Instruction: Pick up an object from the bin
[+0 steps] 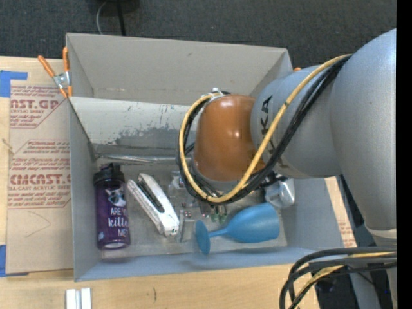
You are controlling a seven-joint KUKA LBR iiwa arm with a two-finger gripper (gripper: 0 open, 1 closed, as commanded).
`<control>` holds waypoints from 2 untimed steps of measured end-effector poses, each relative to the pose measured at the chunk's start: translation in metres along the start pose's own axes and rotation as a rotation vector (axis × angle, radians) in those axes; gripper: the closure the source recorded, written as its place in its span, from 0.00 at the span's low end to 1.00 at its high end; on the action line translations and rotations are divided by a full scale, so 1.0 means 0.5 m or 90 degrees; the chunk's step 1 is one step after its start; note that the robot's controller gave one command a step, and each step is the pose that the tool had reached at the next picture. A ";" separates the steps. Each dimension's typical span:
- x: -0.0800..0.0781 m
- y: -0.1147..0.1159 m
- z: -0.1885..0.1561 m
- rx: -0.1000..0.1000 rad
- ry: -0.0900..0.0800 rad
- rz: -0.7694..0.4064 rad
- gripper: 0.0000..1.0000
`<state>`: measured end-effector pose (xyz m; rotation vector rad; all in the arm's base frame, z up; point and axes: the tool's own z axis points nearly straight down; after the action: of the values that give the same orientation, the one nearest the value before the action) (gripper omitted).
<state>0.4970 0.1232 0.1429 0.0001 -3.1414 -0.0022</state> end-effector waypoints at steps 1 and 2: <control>0.000 0.000 0.000 0.000 0.000 0.000 0.00; -0.046 0.065 0.085 -0.002 -0.004 0.034 0.00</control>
Offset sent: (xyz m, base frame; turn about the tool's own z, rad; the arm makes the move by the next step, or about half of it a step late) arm 0.0296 0.0451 -0.0627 0.0726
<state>0.5201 0.1559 0.1003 -0.0841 -3.1465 -0.0060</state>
